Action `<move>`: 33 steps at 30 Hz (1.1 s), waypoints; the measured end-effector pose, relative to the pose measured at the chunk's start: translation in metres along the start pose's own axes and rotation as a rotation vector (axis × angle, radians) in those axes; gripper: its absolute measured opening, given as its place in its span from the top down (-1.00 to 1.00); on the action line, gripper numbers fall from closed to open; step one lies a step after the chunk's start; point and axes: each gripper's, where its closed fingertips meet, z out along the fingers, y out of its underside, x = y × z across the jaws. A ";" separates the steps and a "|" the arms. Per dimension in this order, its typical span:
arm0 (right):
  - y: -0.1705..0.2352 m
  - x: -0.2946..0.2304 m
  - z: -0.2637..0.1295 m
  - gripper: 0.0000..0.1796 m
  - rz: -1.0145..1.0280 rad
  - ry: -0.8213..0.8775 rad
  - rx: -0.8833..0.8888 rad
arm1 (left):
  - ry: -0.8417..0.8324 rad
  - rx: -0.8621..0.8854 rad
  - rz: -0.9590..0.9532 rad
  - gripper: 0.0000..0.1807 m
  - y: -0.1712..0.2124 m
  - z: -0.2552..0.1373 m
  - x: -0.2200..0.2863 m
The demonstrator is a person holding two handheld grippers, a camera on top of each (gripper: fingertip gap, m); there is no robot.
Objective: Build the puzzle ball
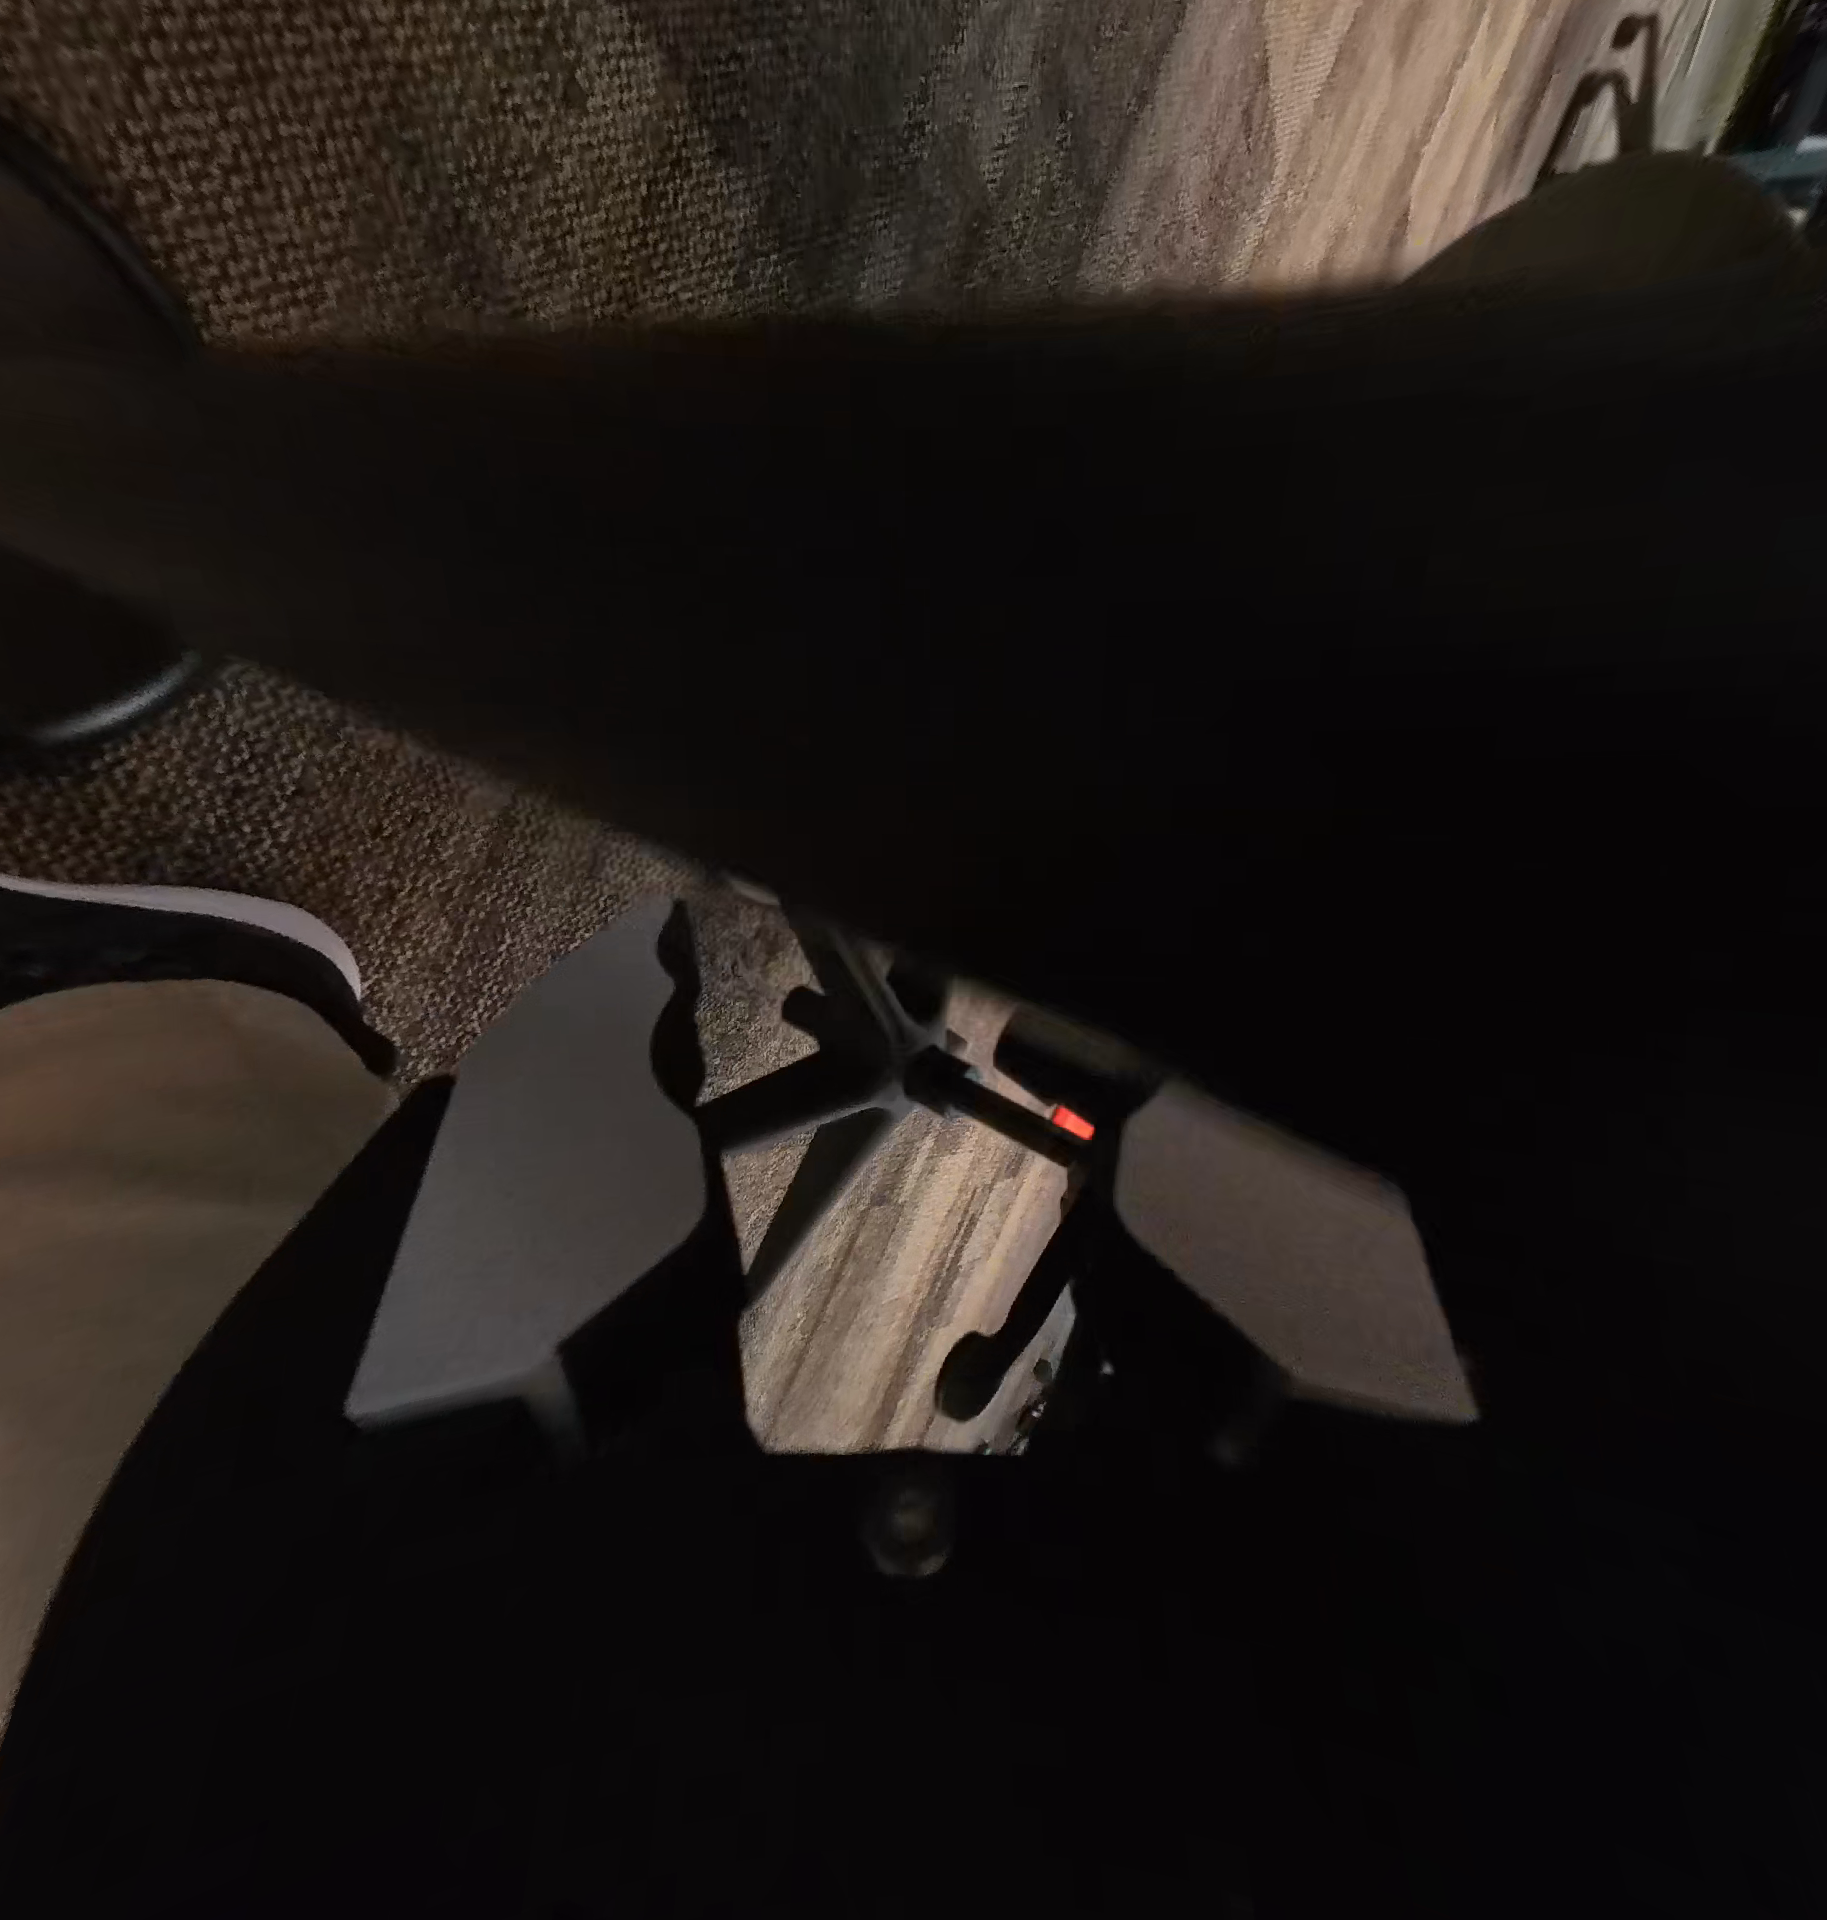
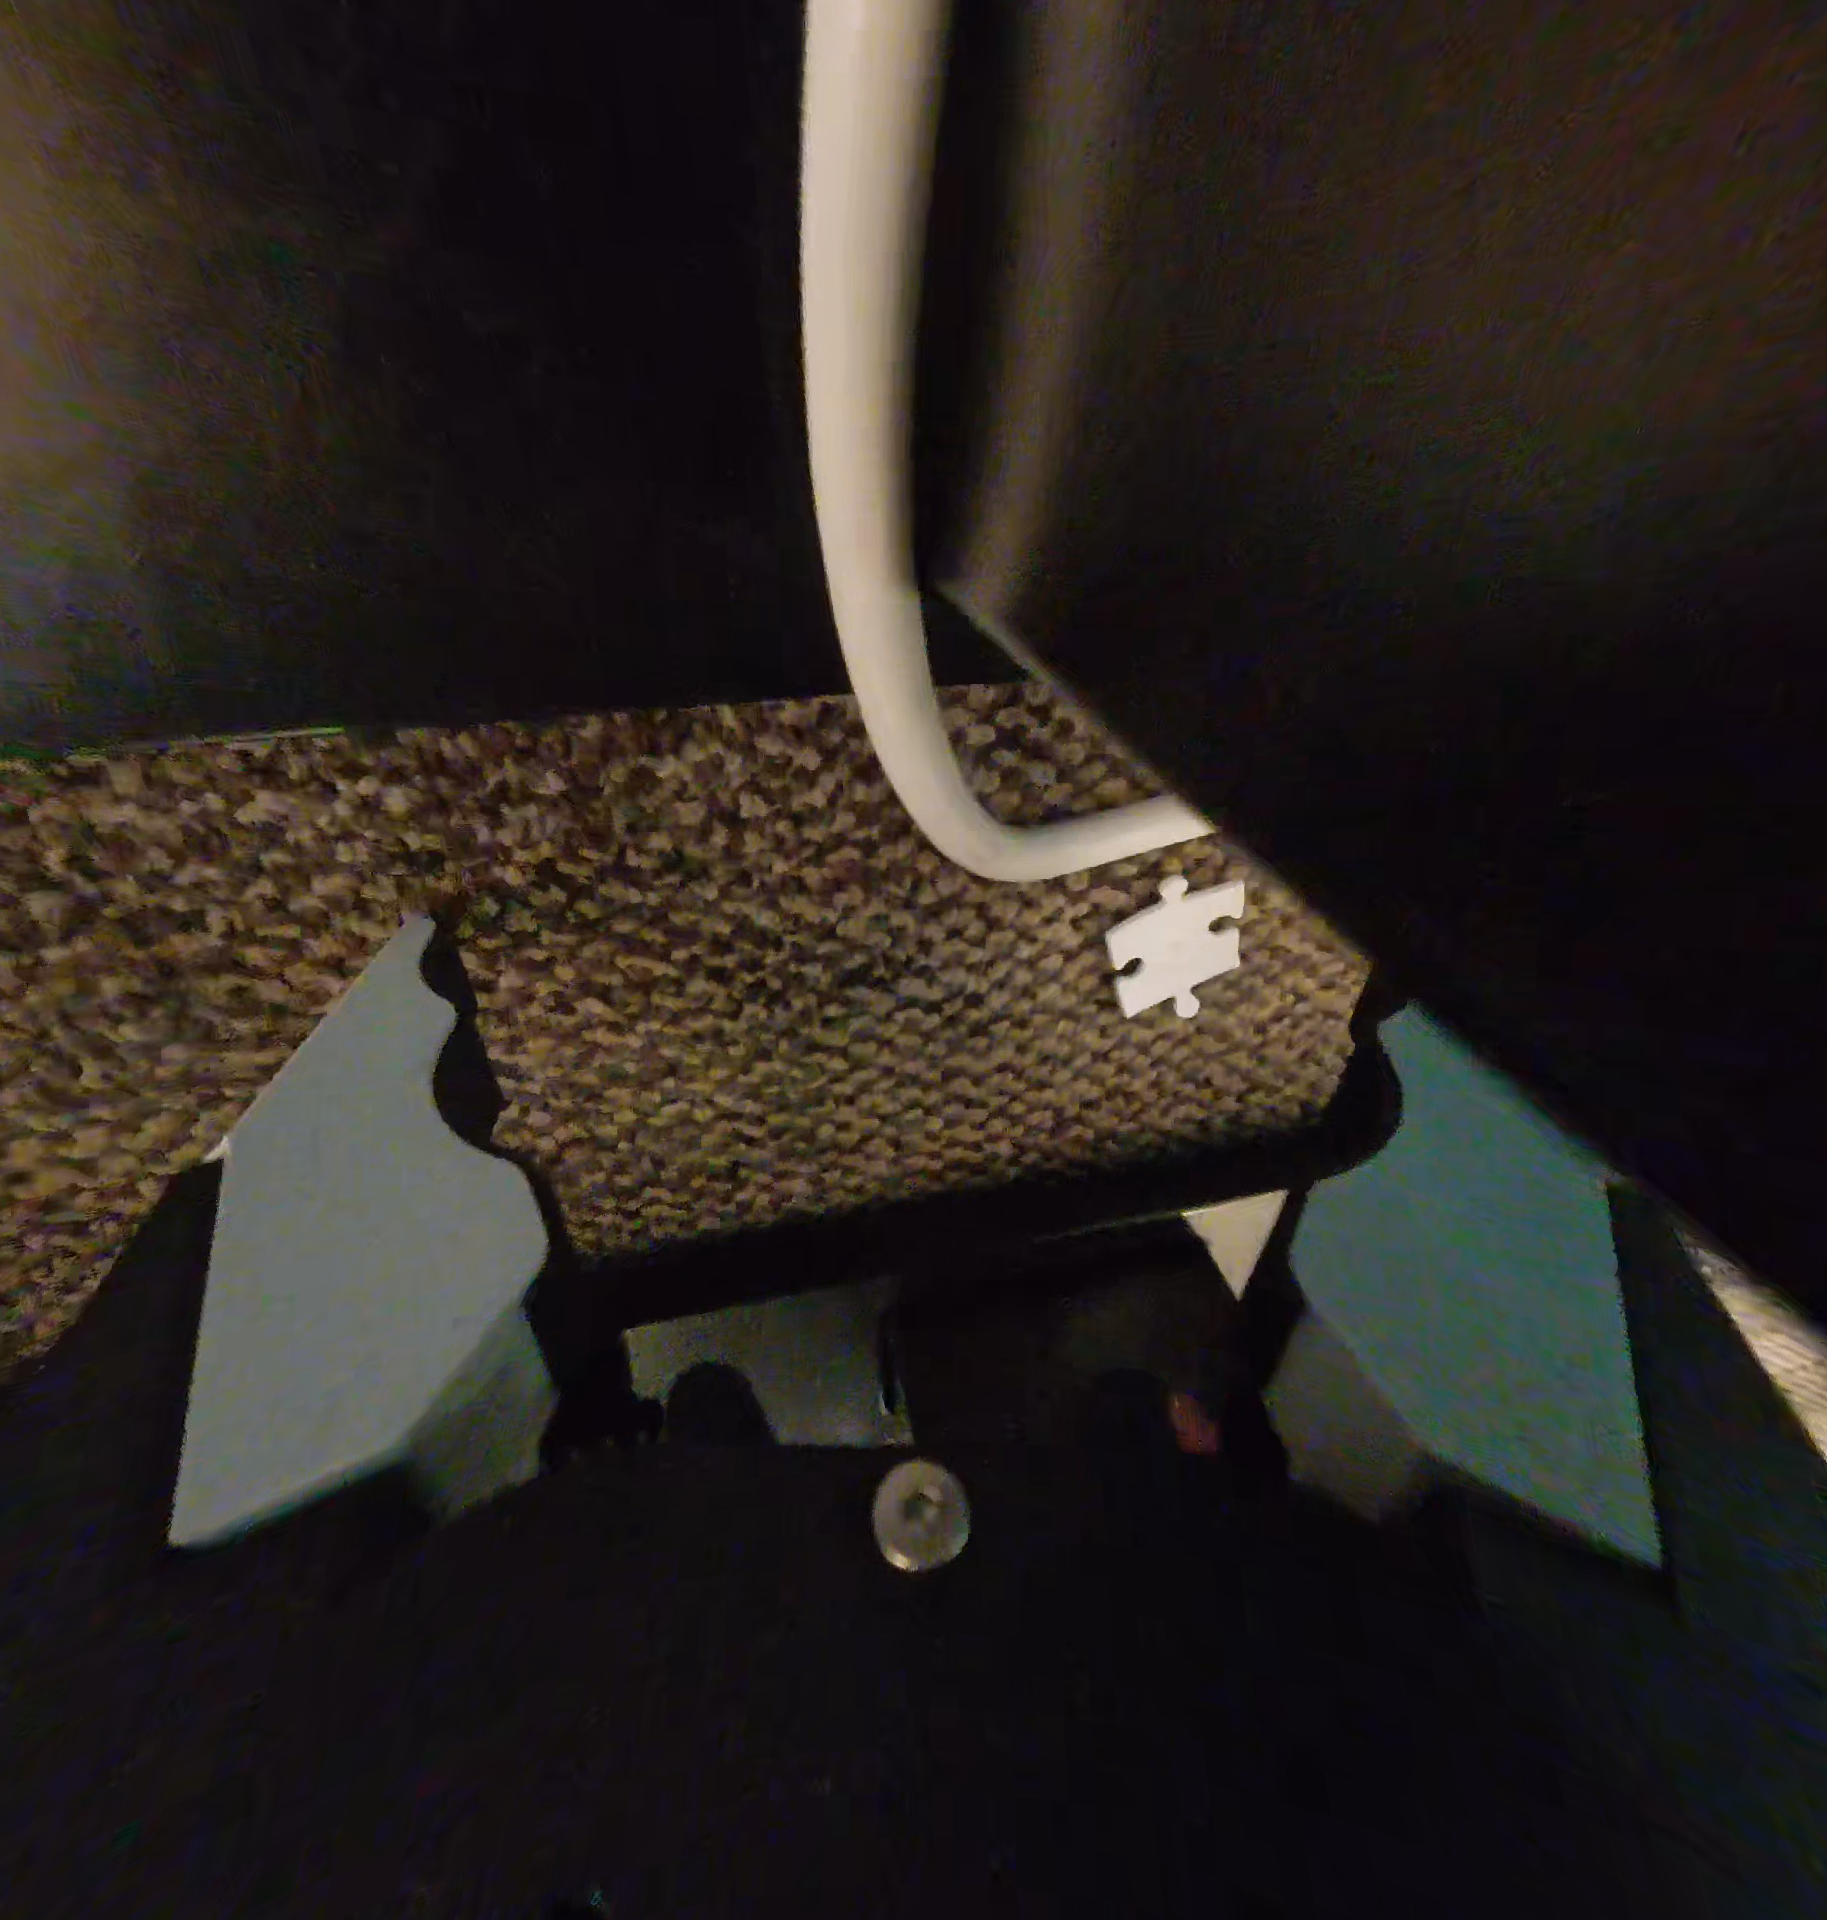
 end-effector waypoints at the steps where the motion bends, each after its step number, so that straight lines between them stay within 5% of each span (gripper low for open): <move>1: -0.001 0.002 0.001 -0.76 -0.029 -0.004 -0.016 | 0.010 0.005 -0.012 0.15 0.003 -0.002 -0.002; 5: -0.006 0.000 0.004 -0.68 -0.063 -0.043 -0.007 | 0.030 0.008 -0.014 0.17 0.010 -0.006 -0.002; 8: -0.006 -0.013 0.005 -0.37 -0.075 -0.152 -0.015 | 0.048 0.025 0.024 0.17 0.009 -0.009 0.006; 16: -0.002 -0.020 0.003 -0.18 -0.070 -0.237 -0.030 | 0.051 0.034 0.017 0.18 0.015 -0.015 0.002; 19: 0.018 -0.040 -0.012 0.01 -0.120 -0.384 -0.152 | 0.074 0.029 0.047 0.18 0.013 -0.012 0.011; 23: 0.040 -0.026 -0.021 -0.64 -0.121 -0.319 -0.306 | 0.073 0.028 0.049 0.18 0.015 -0.014 0.010; 28: 0.041 0.009 0.007 -0.77 -0.118 -0.073 -0.343 | 0.071 0.005 0.036 0.18 0.023 -0.010 0.004; 33: 0.029 0.013 0.018 -0.78 -0.285 -0.125 -0.283 | 0.072 -0.019 0.017 0.18 0.030 -0.008 -0.002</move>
